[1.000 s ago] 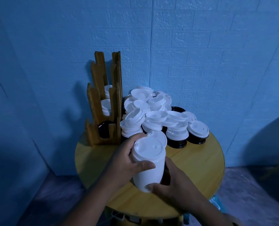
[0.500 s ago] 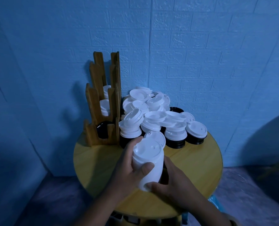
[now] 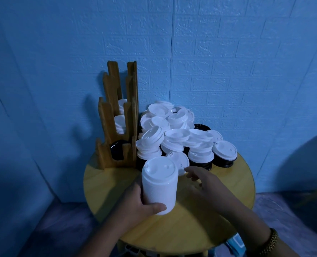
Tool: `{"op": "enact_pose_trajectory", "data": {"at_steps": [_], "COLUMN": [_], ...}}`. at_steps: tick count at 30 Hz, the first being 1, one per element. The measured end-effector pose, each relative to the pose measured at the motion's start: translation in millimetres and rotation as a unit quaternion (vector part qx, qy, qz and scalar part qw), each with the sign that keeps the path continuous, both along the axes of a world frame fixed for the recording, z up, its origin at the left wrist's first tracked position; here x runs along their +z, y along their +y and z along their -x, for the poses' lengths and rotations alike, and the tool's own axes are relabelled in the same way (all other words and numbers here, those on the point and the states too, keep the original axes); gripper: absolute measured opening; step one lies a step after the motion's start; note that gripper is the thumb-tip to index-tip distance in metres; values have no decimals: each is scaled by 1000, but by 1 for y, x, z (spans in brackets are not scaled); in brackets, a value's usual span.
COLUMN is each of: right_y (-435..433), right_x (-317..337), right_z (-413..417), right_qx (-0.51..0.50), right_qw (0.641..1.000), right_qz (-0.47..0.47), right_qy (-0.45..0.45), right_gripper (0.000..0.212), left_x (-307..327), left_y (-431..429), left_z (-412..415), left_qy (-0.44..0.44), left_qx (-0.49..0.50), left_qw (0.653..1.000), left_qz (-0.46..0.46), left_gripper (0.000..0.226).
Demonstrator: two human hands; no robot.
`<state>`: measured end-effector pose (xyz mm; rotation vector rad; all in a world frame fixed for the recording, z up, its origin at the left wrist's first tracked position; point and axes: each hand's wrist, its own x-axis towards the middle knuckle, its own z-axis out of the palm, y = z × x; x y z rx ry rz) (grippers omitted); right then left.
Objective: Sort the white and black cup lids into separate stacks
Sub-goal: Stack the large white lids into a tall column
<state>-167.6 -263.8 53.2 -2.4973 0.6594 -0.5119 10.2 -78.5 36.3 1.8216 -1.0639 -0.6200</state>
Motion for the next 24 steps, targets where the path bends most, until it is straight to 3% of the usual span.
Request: {"op": "enact_pose_trajectory", "data": {"at_steps": [3, 6, 9, 13, 19, 24], "right_y": [-3, -14, -25, -48, -63, -54], "right_x": [10, 29, 51, 62, 62, 60], "right_z": [-12, -25, -40, -60, -73, -62], "right_qx": [-22, -53, -55, -32, 4, 16], "right_qw": [998, 984, 963, 953, 969, 989], "right_qz": [43, 164, 263, 290, 236, 82], "right_qy": [-39, -55, -18, 86, 71, -123], "right_gripper": [37, 32, 33, 40, 43, 34], "left_x": [1, 2, -2, -7, -7, -5], "left_y": [-2, -5, -6, -4, -3, -4], "left_z": [-7, -15, -18, -19, -19, -18], "left_qy": [-19, -16, 7, 16, 11, -1], "left_qx": [-4, -3, 3, -1, 3, 1], "left_qw": [1000, 1000, 1000, 1000, 1000, 1000], "left_qz": [-18, -24, -8, 0, -11, -9], "left_gripper": [77, 71, 75, 95, 90, 83]}}
